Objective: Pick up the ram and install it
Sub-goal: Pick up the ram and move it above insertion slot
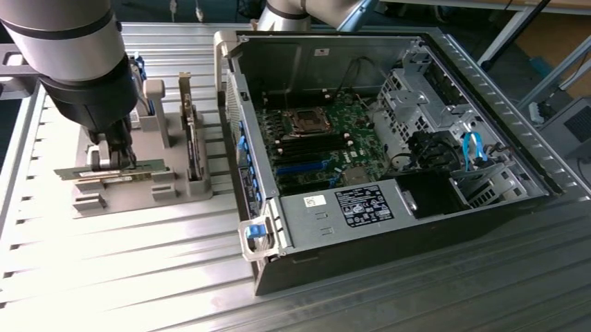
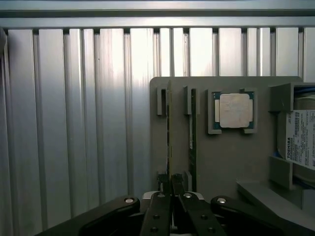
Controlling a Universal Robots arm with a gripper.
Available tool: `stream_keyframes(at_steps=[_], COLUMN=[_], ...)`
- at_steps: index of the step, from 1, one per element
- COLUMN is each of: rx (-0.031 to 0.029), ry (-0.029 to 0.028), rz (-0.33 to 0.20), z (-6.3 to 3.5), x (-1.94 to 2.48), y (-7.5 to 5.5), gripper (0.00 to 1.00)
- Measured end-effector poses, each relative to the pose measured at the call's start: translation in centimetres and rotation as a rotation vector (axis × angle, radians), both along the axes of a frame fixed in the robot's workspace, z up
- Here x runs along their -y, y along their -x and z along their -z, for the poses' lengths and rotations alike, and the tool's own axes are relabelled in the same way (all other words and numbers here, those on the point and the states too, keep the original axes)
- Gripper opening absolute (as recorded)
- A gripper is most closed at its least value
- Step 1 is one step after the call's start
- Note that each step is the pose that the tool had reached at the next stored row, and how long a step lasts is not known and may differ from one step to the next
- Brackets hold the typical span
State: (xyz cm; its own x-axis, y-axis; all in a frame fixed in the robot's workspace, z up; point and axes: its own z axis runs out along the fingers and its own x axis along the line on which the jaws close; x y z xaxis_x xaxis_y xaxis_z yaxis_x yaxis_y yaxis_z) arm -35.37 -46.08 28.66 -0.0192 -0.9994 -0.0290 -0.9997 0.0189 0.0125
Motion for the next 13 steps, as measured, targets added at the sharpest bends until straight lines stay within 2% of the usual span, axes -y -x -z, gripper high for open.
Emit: stream_keyframes(at_steps=[13], rx=[0.0], ry=[0.0], rz=[0.0], z=[-1.41], x=[0.0], y=[0.0], gripper=[0.13])
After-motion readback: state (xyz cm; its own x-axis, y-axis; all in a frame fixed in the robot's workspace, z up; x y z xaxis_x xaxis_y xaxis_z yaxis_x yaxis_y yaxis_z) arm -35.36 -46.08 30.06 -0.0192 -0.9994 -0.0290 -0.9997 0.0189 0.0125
